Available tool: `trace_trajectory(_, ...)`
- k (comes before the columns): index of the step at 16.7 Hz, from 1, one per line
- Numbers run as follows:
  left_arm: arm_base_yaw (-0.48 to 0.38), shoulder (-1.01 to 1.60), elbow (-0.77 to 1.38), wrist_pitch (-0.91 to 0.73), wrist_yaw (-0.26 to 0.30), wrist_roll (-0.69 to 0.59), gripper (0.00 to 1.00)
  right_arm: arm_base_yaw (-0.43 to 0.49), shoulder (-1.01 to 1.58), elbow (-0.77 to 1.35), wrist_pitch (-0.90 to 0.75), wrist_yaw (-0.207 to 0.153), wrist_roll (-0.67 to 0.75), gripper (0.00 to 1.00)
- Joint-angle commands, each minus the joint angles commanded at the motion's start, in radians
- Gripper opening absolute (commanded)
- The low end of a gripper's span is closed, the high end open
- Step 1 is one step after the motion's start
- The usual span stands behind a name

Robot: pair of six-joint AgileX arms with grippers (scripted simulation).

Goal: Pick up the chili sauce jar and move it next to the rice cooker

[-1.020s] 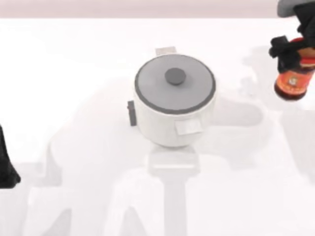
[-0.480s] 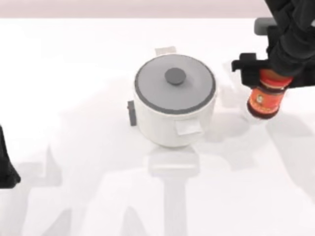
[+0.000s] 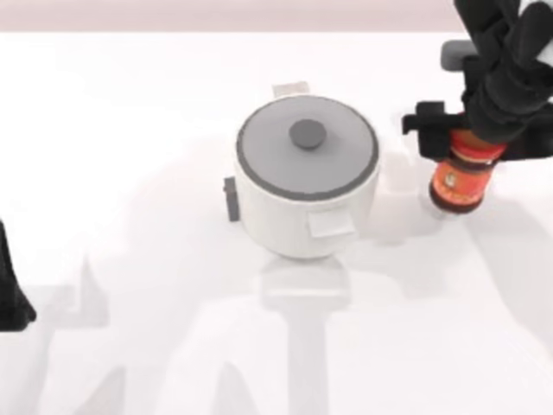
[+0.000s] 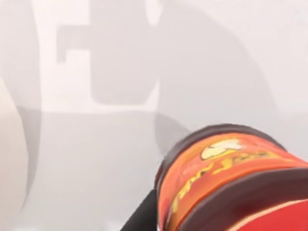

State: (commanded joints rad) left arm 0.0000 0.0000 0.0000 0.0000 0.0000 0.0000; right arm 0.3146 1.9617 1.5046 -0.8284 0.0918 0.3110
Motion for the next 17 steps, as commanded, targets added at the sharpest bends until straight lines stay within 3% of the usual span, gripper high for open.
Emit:
trace_trajectory(8, 0.0, 0.0, 0.0, 0.0, 0.0, 0.0, 1.0, -0.003, 0.045, -0.061, 0.107, 0.002, 0.001, 0.0)
trace_trajectory(17, 0.0, 0.0, 0.0, 0.0, 0.0, 0.0, 1.0, -0.003, 0.045, -0.061, 0.107, 0.002, 0.001, 0.68)
